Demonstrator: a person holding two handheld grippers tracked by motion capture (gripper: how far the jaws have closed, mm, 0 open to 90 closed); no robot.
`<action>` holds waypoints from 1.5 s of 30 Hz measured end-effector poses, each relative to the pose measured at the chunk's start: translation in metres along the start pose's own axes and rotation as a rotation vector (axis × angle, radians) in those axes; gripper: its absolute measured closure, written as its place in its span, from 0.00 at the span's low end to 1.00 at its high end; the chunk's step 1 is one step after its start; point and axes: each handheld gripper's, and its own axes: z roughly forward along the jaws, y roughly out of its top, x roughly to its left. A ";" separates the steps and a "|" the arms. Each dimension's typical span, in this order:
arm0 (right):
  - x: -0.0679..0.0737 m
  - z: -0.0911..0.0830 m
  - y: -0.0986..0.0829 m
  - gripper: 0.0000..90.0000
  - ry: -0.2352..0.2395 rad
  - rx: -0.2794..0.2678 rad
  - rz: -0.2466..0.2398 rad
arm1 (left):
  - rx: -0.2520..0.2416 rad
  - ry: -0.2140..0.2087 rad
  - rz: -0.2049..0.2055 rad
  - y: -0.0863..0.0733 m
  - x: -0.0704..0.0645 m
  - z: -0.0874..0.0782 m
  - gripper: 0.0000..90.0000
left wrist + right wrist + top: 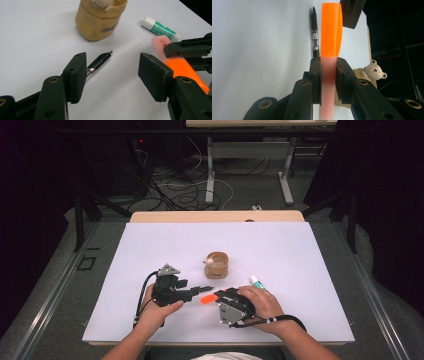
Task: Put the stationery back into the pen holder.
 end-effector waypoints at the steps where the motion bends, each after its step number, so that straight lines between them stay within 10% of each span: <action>1: -0.001 0.000 -0.001 0.86 0.004 -0.007 0.019 | -0.004 0.007 0.003 0.000 0.001 0.000 0.43; 13: -0.019 -0.004 -0.007 0.86 -0.023 -0.076 0.199 | -0.051 0.109 0.031 0.005 0.011 -0.008 0.34; 27: -0.053 -0.007 -0.017 0.86 -0.085 -0.182 0.491 | -0.107 0.108 0.096 0.003 0.029 -0.004 0.18; 45: -0.091 0.013 -0.044 0.86 -0.201 -0.292 0.916 | -0.132 0.114 0.080 -0.001 0.033 0.001 0.00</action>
